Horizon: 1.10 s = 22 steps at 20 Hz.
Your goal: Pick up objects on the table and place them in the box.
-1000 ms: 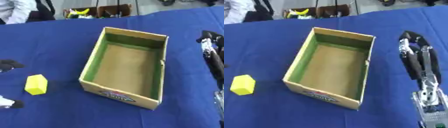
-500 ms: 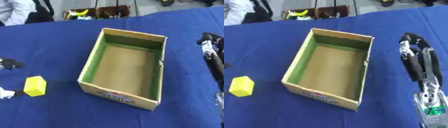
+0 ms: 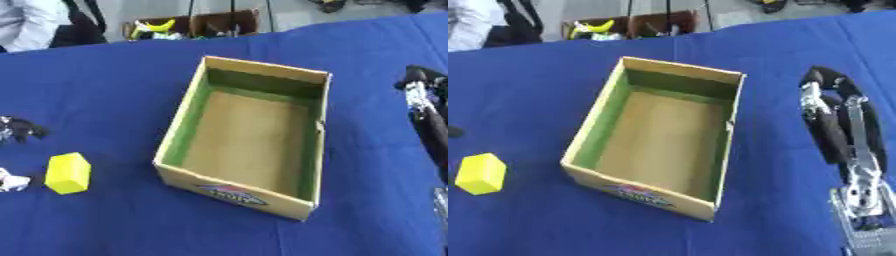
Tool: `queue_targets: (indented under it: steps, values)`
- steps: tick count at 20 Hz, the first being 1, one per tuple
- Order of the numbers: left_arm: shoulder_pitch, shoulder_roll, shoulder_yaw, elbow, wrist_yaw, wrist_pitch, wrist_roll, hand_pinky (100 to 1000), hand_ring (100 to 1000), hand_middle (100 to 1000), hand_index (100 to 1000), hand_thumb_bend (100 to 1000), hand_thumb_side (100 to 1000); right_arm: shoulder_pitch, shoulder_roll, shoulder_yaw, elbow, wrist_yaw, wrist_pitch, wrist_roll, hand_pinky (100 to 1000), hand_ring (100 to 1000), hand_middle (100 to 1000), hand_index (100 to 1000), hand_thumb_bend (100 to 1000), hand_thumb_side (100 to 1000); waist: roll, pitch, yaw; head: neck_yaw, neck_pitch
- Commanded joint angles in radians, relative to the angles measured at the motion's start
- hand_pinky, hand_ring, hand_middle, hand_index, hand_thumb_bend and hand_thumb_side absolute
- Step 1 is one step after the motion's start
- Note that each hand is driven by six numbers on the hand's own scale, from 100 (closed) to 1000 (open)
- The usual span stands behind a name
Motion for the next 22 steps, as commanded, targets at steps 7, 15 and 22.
queue_targets:
  steps: [7, 15, 22]
  values:
    - [-0.046, 0.025, -0.020, 0.048, 0.023, -0.022, -0.053, 685, 818, 866, 1000, 601, 642, -0.014, -0.020, 0.002, -0.006, -0.003, -0.002, 0.006, 885, 1000, 663, 858, 100, 853, 0.001, -0.014, -0.007, 0.009, -0.017]
    - [-0.070, 0.019, -0.032, 0.069, 0.025, -0.025, -0.075, 694, 826, 887, 1000, 616, 641, -0.010, -0.021, 0.005, -0.005, -0.005, -0.003, 0.009, 886, 1000, 663, 859, 100, 854, 0.006, -0.013, -0.009, 0.016, -0.023]
    - [-0.091, 0.000, -0.065, 0.115, -0.004, -0.037, -0.075, 687, 817, 867, 1000, 629, 656, -0.010, -0.022, 0.005, -0.005, -0.006, -0.003, 0.010, 886, 1000, 663, 859, 100, 855, 0.009, -0.009, -0.018, 0.023, -0.027]
